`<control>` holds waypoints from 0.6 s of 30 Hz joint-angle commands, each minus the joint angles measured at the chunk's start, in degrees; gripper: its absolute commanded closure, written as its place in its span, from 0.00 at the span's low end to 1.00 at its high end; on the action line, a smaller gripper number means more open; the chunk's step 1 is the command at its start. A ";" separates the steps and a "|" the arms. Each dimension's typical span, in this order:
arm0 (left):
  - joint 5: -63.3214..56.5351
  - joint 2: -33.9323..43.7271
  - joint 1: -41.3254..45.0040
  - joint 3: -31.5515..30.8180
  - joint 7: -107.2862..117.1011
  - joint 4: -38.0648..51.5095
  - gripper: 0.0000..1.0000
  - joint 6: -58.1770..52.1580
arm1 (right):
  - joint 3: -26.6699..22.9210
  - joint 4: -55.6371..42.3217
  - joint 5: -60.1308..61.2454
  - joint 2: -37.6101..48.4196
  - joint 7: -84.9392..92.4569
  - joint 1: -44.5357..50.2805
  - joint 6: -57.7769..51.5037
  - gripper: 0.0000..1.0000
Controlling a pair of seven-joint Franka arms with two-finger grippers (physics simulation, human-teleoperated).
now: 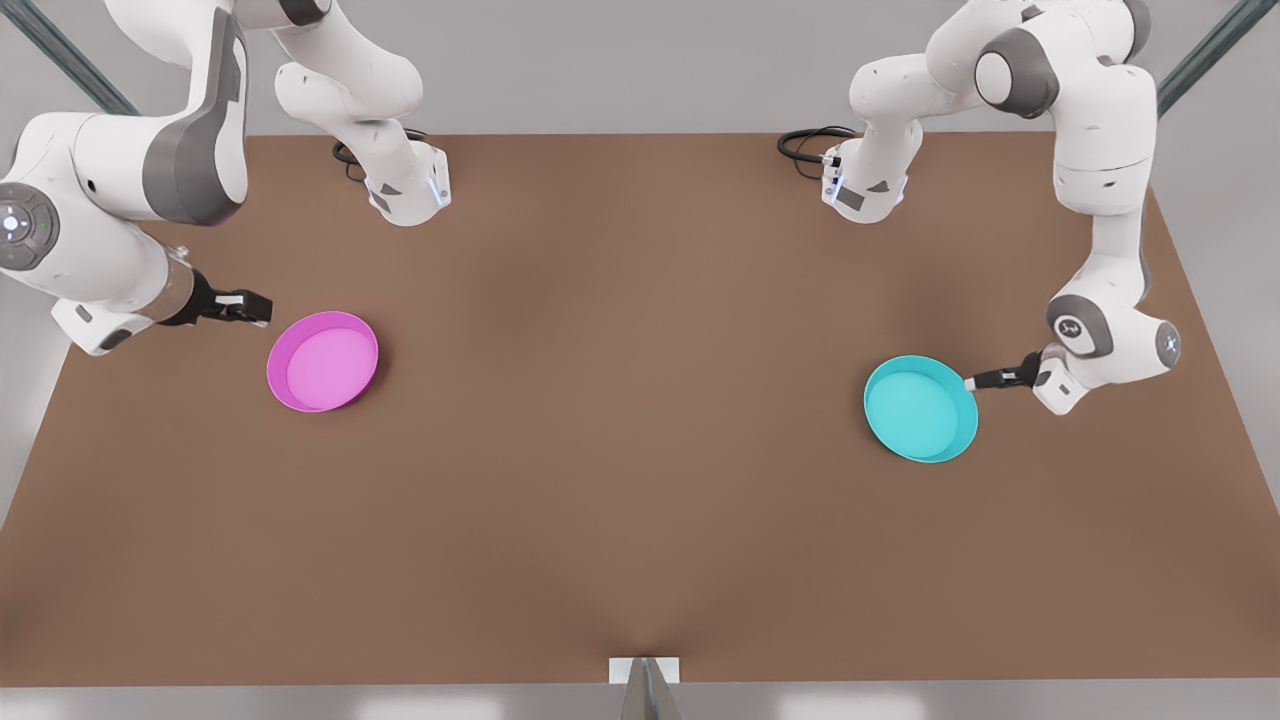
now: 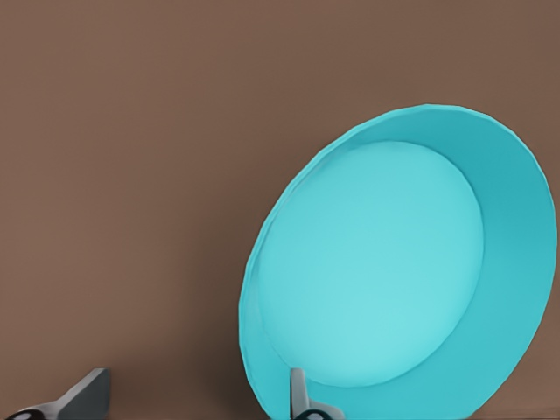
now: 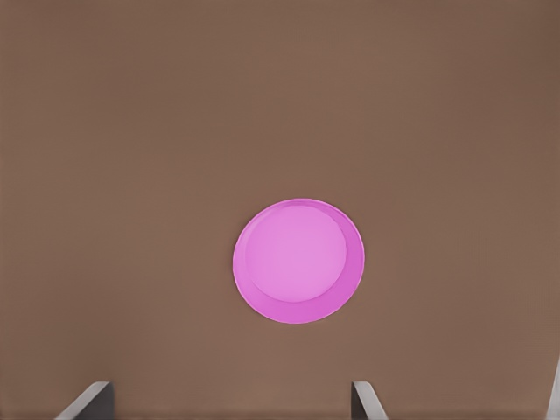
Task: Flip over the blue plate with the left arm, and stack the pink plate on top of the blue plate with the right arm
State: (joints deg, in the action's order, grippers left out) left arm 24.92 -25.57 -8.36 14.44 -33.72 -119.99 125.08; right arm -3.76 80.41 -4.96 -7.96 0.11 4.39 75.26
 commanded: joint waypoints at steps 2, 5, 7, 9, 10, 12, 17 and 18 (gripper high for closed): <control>0.39 -1.23 0.01 -0.29 -22.01 0.11 0.00 1.66 | -0.02 0.01 0.03 -0.13 -0.02 0.00 -0.03 0.00; 1.89 -2.46 0.09 -1.35 -20.34 0.46 0.10 2.54 | -0.02 -0.08 0.03 -0.21 -0.02 -0.09 -0.11 0.00; 1.89 -2.46 0.09 -1.52 -19.63 0.55 0.38 2.54 | -0.02 0.01 0.03 -0.21 -0.02 -0.09 -0.03 0.00; 1.89 -2.46 0.09 -1.52 -19.63 0.55 0.39 2.54 | -0.02 -0.08 0.12 -0.30 -0.02 -0.09 -0.03 0.00; 1.89 -2.46 0.09 -1.52 -19.37 0.72 0.39 2.54 | -0.02 -0.08 0.12 -0.30 -0.02 -0.09 -0.03 0.00; 1.89 -2.46 0.09 -2.05 -17.96 0.99 0.39 2.45 | -0.02 -0.08 0.03 -0.30 -0.02 -0.09 -0.03 0.00; 1.89 -2.46 0.09 -2.58 -17.00 1.08 0.39 2.45 | -0.02 -0.08 0.12 -0.57 -0.02 -0.09 -0.03 0.00; 1.89 -2.46 0.09 -2.58 -17.00 1.16 0.46 2.45 | -0.02 -0.08 0.38 -0.57 -0.02 -0.09 -0.03 0.00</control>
State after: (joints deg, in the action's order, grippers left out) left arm 26.81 -28.08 -8.25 11.89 -45.45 -118.88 127.40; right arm -3.79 80.36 -4.69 -8.57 0.10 4.30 75.26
